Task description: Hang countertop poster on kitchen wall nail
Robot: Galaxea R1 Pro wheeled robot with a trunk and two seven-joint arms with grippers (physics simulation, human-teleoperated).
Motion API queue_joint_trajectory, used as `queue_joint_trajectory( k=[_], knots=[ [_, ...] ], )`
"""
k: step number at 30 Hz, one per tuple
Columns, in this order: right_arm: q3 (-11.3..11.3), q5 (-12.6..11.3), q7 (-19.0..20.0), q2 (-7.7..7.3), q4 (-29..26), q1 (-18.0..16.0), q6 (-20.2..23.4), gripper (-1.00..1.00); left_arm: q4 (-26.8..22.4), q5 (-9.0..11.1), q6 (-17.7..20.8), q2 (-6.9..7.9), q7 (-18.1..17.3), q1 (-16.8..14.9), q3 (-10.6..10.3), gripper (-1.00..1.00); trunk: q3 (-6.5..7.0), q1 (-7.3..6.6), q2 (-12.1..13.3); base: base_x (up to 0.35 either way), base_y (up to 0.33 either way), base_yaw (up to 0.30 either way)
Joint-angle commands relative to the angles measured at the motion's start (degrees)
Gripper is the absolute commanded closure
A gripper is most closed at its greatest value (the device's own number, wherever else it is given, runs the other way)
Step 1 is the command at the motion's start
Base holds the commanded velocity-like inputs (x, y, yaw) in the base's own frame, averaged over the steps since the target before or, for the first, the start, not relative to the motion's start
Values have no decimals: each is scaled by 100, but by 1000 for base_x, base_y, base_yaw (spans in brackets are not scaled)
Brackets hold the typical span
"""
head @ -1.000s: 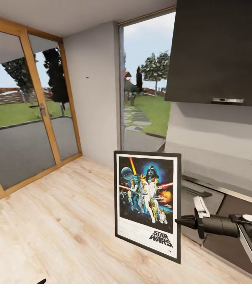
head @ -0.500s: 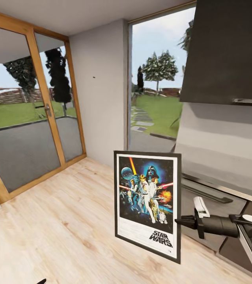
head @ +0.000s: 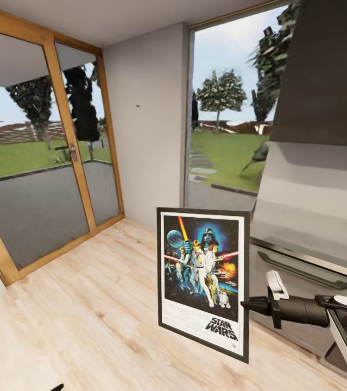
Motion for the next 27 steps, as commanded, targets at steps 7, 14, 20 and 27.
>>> queue_joint_trajectory(
  k=[7,14,20,27],
  knots=[
    [-1,-9,7,-1,-2,-4,76,100,0,29,-39,1,-9,-5,-25,-100,-14,6,-13,186,318,0],
    [-1,-7,-1,2,-2,-4,76,100,-2,29,-39,1,-6,-5,-25,-100,-14,6,-13,195,318,0],
    [-1,-7,-2,7,4,-4,71,100,-2,29,-39,1,-6,-5,-26,-100,-14,6,-13,205,316,0],
    [1,-10,-3,15,6,-4,64,100,-2,29,-39,1,-4,-5,-27,-100,-14,6,-13,234,293,0]
  ],
)
